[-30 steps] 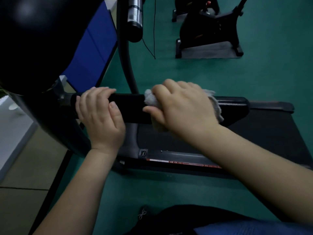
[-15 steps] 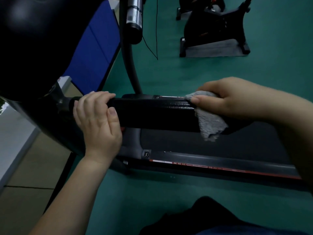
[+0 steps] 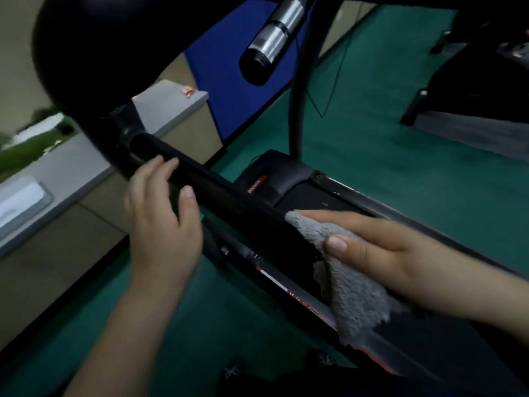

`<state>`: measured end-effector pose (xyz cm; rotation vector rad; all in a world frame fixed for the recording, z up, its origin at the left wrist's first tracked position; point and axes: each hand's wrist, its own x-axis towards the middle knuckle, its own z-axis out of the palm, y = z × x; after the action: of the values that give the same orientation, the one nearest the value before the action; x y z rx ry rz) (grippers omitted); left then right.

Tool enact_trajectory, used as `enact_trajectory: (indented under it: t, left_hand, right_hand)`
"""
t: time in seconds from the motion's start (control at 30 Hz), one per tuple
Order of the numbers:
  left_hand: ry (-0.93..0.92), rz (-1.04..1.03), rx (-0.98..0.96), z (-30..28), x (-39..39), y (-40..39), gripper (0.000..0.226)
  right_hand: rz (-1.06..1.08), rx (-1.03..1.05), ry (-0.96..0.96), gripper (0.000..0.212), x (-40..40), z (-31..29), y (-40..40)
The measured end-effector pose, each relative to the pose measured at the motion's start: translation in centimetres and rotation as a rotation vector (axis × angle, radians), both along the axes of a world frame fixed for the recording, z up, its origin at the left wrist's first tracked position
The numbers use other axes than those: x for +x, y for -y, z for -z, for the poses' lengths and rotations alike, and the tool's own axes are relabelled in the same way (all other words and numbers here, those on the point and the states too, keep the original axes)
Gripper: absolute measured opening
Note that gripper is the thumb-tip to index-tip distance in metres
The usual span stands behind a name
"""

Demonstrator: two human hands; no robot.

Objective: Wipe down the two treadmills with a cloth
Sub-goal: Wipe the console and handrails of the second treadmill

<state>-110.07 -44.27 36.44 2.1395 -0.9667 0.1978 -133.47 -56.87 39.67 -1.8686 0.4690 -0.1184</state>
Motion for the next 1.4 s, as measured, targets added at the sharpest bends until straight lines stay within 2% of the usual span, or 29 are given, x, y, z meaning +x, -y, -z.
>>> enact_trajectory:
  t: [0.1, 0.2, 0.33, 0.43, 0.53, 0.67, 0.7, 0.77, 0.83, 0.93, 1.03, 1.23, 1.3, 1.4]
  left_hand:
    - [-0.204, -0.069, -0.007, -0.1, -6.5, -0.8, 0.048]
    - [-0.284, -0.056, 0.005, 0.1, -11.4, -1.2, 0.059]
    - [-0.441, -0.08, 0.008, -0.1, -15.5, -1.4, 0.061]
    - [-0.445, -0.12, 0.019, -0.2, -18.0, -1.4, 0.06]
    - [-0.467, -0.131, 0.017, -0.2, -20.1, -1.3, 0.06]
    - [-0.477, -0.139, 0.016, -0.5, -21.1, -0.8, 0.057]
    - [-0.481, -0.15, 0.007, -0.6, -21.0, -0.6, 0.056]
    - [-0.488, -0.156, -0.002, -1.1, -20.8, -0.2, 0.058]
    - [-0.497, -0.177, 0.023, -1.6, -21.0, 0.0, 0.059]
    - [-0.474, -0.275, 0.022, -2.0, -21.3, 0.6, 0.058]
    - [-0.453, -0.42, -0.037, -2.3, -21.5, 1.8, 0.05]
    - [-0.411, -0.551, 0.016, -2.4, -21.4, 3.8, 0.045]
    - [-0.409, -0.562, 0.074, -2.6, -21.2, 3.6, 0.05]
    - [-0.428, -0.534, 0.14, -2.8, -20.9, 3.4, 0.068]
  right_hand:
    - [0.005, 0.12, 0.096, 0.048, -0.3, 0.8, -0.2]
    - [-0.023, 0.132, 0.162, 0.053, 1.5, 0.9, -0.1]
    - [-0.087, 0.209, 0.163, 0.044, 4.9, 1.6, 0.7]
    - [-0.119, 0.303, 0.212, 0.043, 2.5, 2.8, 0.7]
    - [0.07, 0.421, 0.157, 0.036, -1.1, 3.4, 0.1]
    - [0.065, 0.372, 0.184, 0.029, -4.8, 4.2, -1.1]
    - [0.065, 0.376, 0.184, 0.029, -4.7, 4.5, -0.9]
    - [0.088, 0.404, 0.184, 0.044, -3.8, 4.6, -0.2]
    - [0.056, 0.447, 0.198, 0.048, -2.8, 4.4, 0.3]
    - [-0.022, 0.539, 0.319, 0.032, -1.0, 4.9, 1.0]
    - [0.025, 0.418, 0.373, 0.027, 1.6, 5.7, 1.4]
    - [-0.073, 0.503, 0.339, 0.028, 3.8, 6.5, 2.5]
    - [-0.157, 0.609, 0.316, 0.032, 2.2, 6.5, 2.7]
    - [-0.255, 0.709, 0.399, 0.036, 0.6, 6.6, 2.6]
